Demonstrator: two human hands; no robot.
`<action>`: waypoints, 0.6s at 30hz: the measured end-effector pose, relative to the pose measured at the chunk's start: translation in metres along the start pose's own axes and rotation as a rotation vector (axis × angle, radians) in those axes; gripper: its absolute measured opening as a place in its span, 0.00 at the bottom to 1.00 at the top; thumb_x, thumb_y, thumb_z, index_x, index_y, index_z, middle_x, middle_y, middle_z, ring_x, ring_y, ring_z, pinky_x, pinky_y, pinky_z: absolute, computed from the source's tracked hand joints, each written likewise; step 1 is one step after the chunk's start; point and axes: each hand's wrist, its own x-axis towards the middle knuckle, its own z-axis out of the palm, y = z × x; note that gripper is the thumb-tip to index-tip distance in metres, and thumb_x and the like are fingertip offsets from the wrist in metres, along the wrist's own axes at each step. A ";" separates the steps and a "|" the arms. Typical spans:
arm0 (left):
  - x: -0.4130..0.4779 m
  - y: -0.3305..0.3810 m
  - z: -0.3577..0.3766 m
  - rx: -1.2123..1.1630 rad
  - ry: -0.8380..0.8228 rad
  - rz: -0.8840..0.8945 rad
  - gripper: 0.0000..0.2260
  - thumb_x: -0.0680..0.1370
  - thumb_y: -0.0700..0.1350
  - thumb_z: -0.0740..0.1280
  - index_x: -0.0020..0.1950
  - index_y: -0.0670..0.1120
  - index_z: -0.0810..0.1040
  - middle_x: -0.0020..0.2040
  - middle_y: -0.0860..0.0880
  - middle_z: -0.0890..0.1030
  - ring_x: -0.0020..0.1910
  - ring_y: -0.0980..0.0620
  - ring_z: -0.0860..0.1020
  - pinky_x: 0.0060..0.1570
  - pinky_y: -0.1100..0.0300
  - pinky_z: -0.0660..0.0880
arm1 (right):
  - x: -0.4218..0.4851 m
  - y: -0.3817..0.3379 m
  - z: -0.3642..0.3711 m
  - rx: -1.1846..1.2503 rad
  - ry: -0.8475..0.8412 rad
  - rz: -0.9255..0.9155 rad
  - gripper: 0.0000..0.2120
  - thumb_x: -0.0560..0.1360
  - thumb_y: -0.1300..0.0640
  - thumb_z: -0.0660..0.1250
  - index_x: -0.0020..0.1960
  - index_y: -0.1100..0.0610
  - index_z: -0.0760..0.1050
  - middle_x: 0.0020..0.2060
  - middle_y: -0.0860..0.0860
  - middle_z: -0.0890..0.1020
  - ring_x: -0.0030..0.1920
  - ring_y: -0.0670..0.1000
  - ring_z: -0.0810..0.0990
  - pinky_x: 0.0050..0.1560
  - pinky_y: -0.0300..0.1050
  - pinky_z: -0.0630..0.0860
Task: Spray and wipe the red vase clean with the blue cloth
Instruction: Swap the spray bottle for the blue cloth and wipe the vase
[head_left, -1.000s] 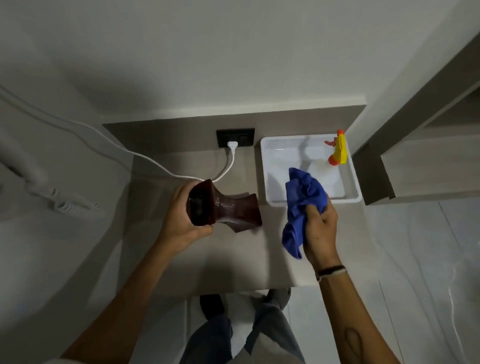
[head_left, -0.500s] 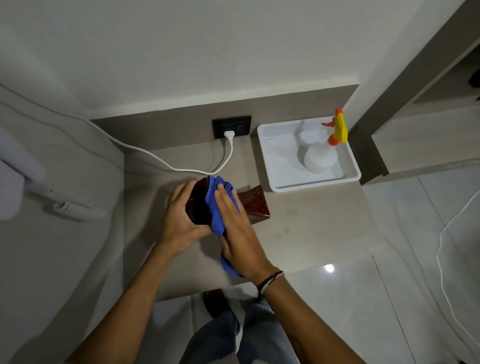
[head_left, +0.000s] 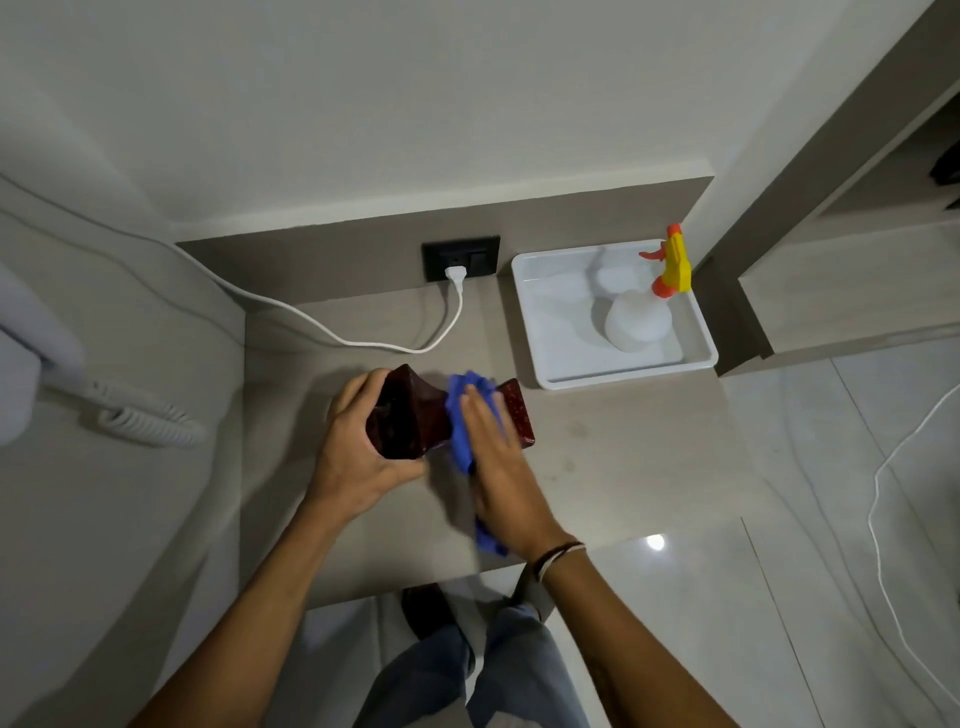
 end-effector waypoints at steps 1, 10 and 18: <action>-0.001 0.001 0.000 0.014 0.000 -0.007 0.47 0.56 0.53 0.78 0.77 0.49 0.74 0.70 0.50 0.74 0.69 0.42 0.77 0.67 0.41 0.78 | 0.000 0.014 -0.010 -0.064 -0.012 0.092 0.45 0.80 0.76 0.60 0.89 0.54 0.44 0.88 0.46 0.38 0.89 0.56 0.38 0.89 0.56 0.55; -0.005 0.012 0.004 0.055 0.023 0.050 0.44 0.57 0.54 0.77 0.74 0.61 0.71 0.65 0.69 0.70 0.66 0.47 0.78 0.64 0.47 0.80 | 0.007 -0.005 -0.003 0.076 -0.037 -0.053 0.45 0.79 0.73 0.61 0.89 0.53 0.45 0.89 0.47 0.42 0.90 0.55 0.41 0.89 0.51 0.48; 0.001 0.019 0.010 0.018 0.008 0.043 0.44 0.59 0.55 0.79 0.76 0.57 0.73 0.68 0.61 0.74 0.69 0.47 0.77 0.69 0.48 0.76 | 0.005 -0.028 0.007 0.214 -0.002 -0.110 0.42 0.80 0.67 0.59 0.89 0.52 0.45 0.90 0.49 0.48 0.90 0.54 0.45 0.90 0.51 0.48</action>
